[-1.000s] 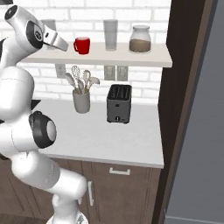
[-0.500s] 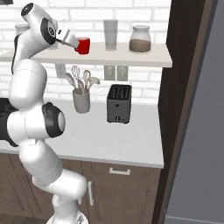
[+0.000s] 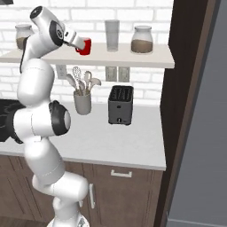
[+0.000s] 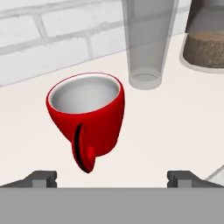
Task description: Gather all objects into one cabinet and sort the glasses and bowls to opposite sides.
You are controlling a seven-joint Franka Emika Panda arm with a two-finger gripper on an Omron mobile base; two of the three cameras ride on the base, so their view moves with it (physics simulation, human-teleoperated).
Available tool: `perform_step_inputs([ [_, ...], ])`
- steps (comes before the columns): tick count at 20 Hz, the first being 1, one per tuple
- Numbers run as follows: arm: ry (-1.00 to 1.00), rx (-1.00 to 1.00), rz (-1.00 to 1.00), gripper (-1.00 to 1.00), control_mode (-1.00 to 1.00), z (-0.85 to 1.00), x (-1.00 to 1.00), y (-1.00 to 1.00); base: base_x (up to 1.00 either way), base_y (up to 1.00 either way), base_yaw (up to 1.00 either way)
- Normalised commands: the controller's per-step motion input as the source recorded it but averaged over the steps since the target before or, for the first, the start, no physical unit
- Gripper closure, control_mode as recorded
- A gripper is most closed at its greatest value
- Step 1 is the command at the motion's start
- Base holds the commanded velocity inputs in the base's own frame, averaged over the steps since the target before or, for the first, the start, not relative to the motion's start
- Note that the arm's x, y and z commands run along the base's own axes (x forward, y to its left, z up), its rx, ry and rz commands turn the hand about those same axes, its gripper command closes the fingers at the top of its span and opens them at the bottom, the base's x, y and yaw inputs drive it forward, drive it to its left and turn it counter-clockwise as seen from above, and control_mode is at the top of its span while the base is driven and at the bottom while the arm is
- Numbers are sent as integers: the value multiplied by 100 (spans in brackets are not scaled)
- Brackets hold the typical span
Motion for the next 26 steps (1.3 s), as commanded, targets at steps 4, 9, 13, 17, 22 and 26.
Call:
perform_step_inputs([
  [4, 0, 0, 0, -100, -100, -6, 31, 0, 0, 0, 0],
  [9, 0, 0, 0, -100, -100, 0, 14, 1, 0, 0, 0],
  [13, 0, 0, 0, -100, -100, 0, 15, 3, 0, 0, 0],
  [17, 3, 0, 0, -100, -100, 0, 27, 6, 0, 0, 0],
  [22, 2, 0, 0, -100, -100, -8, 35, 4, 0, 0, 0],
  [26, 1, 0, 0, -100, -100, -1, 18, 2, 0, 0, 0],
])
